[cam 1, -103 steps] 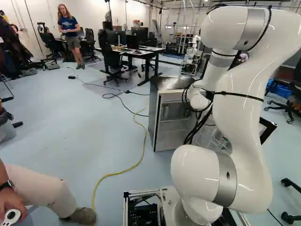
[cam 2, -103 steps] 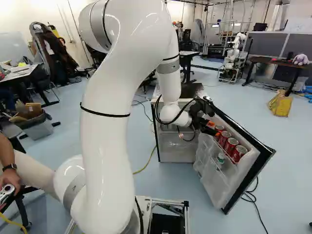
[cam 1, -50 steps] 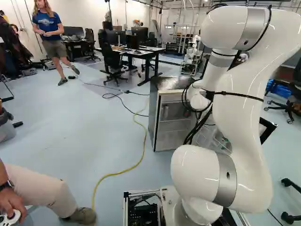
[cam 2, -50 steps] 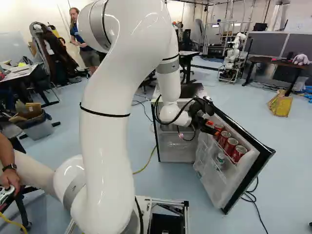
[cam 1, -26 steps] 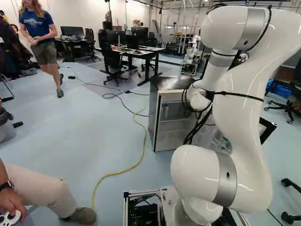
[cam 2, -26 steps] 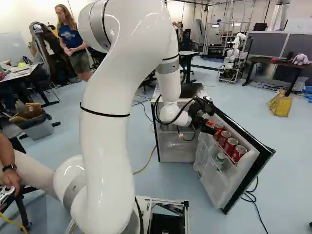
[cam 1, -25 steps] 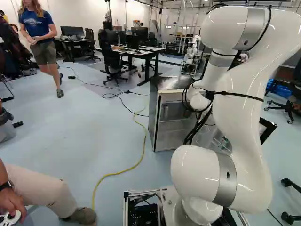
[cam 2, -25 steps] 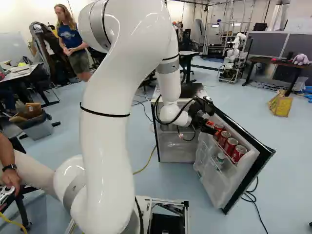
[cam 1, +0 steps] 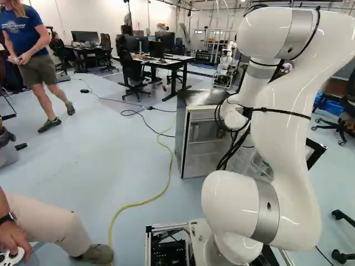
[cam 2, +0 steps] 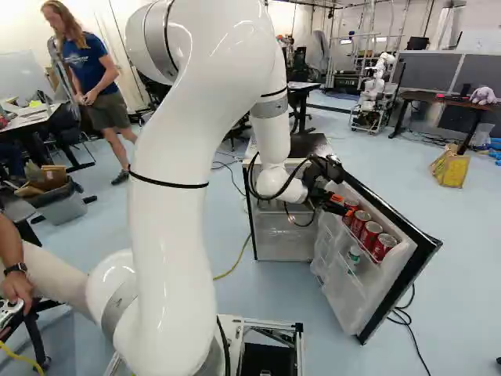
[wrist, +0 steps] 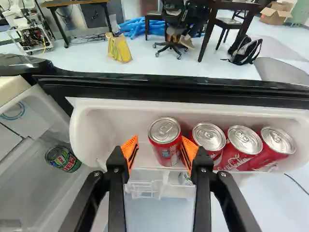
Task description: Grab a drink from the fridge
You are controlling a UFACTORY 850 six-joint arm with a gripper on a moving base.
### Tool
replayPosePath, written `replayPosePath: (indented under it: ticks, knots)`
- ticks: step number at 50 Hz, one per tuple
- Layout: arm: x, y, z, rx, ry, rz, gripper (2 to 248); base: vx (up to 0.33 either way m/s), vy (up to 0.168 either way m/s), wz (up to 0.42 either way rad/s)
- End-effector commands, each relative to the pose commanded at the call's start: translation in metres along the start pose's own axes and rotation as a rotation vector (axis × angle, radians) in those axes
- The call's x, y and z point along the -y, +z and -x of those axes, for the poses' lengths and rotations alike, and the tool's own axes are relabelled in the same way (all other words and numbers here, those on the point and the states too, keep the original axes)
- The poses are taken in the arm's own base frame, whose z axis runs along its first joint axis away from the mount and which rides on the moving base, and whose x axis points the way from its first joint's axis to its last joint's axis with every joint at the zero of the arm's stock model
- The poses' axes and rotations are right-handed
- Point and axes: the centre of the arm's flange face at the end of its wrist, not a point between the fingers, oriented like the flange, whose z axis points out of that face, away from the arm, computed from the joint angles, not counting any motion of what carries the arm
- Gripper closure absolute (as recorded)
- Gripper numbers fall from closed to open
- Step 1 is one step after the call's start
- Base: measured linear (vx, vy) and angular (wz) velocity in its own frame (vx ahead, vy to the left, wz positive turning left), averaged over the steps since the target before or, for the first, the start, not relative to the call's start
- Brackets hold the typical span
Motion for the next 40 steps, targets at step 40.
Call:
replayPosePath:
  ticks: [40]
  knots:
    - [0.0, 0.0, 0.0, 0.0, -0.072, 0.0, 107, 0.0, 0.0, 0.0]
